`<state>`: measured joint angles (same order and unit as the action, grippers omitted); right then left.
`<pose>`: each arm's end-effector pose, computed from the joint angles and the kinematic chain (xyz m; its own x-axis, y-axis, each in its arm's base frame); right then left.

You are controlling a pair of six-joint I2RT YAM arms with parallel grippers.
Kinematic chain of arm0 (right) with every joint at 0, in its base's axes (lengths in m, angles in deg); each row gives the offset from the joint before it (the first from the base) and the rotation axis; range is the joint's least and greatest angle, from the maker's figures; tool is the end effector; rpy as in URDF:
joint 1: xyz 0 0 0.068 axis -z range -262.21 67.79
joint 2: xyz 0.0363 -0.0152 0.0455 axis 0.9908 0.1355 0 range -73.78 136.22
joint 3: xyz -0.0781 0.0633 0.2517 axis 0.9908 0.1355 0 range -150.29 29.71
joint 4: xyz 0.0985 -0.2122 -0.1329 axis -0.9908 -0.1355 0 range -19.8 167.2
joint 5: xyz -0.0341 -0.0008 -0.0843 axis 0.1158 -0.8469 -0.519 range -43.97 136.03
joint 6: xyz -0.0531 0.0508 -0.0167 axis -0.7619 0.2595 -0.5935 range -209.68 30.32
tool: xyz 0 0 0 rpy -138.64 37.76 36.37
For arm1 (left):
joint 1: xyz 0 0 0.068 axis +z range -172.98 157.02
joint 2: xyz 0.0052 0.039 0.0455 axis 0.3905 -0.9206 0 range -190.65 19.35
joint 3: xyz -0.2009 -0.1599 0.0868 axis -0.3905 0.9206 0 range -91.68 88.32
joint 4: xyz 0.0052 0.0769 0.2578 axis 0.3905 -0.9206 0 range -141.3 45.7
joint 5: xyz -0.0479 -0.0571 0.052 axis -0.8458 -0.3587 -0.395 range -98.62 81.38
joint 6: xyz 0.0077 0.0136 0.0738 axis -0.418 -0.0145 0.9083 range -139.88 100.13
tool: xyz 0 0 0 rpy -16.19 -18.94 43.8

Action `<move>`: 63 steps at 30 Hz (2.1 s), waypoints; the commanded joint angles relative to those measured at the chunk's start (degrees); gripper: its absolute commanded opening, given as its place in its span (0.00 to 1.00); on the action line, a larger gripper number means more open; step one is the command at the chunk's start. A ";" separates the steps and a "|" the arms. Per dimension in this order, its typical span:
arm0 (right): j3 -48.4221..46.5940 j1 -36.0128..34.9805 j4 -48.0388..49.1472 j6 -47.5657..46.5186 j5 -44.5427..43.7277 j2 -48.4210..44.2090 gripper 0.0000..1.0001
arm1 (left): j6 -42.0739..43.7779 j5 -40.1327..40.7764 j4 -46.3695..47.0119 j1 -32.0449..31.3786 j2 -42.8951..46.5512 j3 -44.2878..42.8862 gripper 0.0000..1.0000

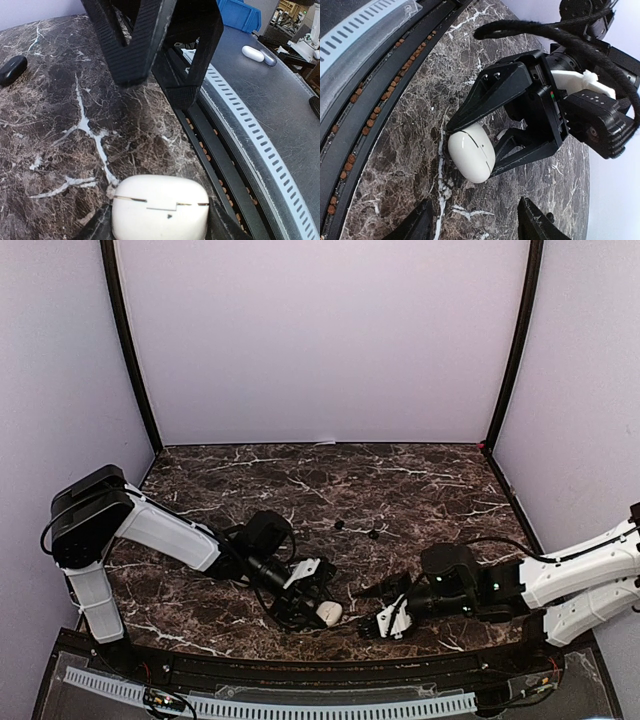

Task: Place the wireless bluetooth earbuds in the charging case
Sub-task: Pass from the left arm to the right

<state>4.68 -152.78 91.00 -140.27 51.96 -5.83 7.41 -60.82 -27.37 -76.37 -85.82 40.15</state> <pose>0.0828 0.2546 0.1613 0.6451 -0.4811 -0.5936 -0.7397 -0.1983 -0.6431 0.1763 -0.3215 0.1142 0.0496 0.4044 -0.9132 0.9337 -0.3433 -0.1013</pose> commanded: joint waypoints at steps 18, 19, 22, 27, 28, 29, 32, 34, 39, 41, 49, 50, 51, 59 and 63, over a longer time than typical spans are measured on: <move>-1.65 -1.20 16.61 -10.52 -1.53 14.28 0.50 | -1.18 -4.15 -0.12 0.30 1.98 -0.34 0.49; -1.63 -1.29 17.34 -10.70 -1.54 14.70 0.50 | -1.18 -4.40 0.02 0.30 1.98 -0.28 0.49; -1.09 -1.47 20.32 -10.78 -1.31 15.65 0.46 | -1.18 -4.56 0.16 0.30 1.89 -0.27 0.49; -1.16 -1.74 21.42 -11.43 -1.19 17.05 0.44 | -1.26 -4.88 0.52 0.30 1.72 -0.16 0.49; -1.22 -1.83 21.56 -11.54 -1.15 17.29 0.44 | -1.34 -4.92 0.53 0.30 1.68 -0.18 0.49; -1.22 -1.91 21.74 -11.63 -1.18 17.50 0.44 | -1.36 -5.02 0.51 0.30 1.71 -0.13 0.49; -1.25 -2.27 22.18 -12.00 -1.29 18.28 0.44 | -1.37 -5.02 0.50 0.30 1.95 -0.11 0.49; -1.13 -2.43 22.88 -12.14 -1.52 18.85 0.44 | -1.36 -5.08 0.67 0.30 2.06 -0.01 0.49; -1.46 -2.61 23.37 -12.43 -1.98 19.83 0.41 | -1.45 -5.32 0.84 0.30 1.89 0.00 0.49; -1.68 -2.63 23.52 -12.34 -1.98 20.07 0.36 | -1.45 -5.28 0.84 0.30 1.89 0.00 0.49; -1.24 -2.73 25.63 -12.23 -2.68 20.55 0.23 | -1.40 -5.16 1.45 0.30 2.10 0.51 0.51; -1.18 -2.74 25.72 -12.16 -2.68 20.36 0.21 | -1.51 -5.06 1.78 0.30 2.24 0.71 0.53; -1.16 -2.71 25.73 -12.07 -2.73 20.12 0.19 | -1.65 -4.91 2.29 0.30 2.43 0.92 0.58; -0.18 -2.74 23.63 -8.08 -3.37 17.45 0.14 | -2.42 -1.68 8.60 0.30 5.78 5.24 0.97; -0.02 -2.68 20.65 -3.04 -4.66 15.37 0.14 | -2.42 0.54 13.35 0.30 8.34 8.43 0.98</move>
<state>4.04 -154.99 112.69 -149.21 48.82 12.35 4.97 -62.46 -20.35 -75.97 -81.49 45.79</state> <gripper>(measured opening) 0.192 0.981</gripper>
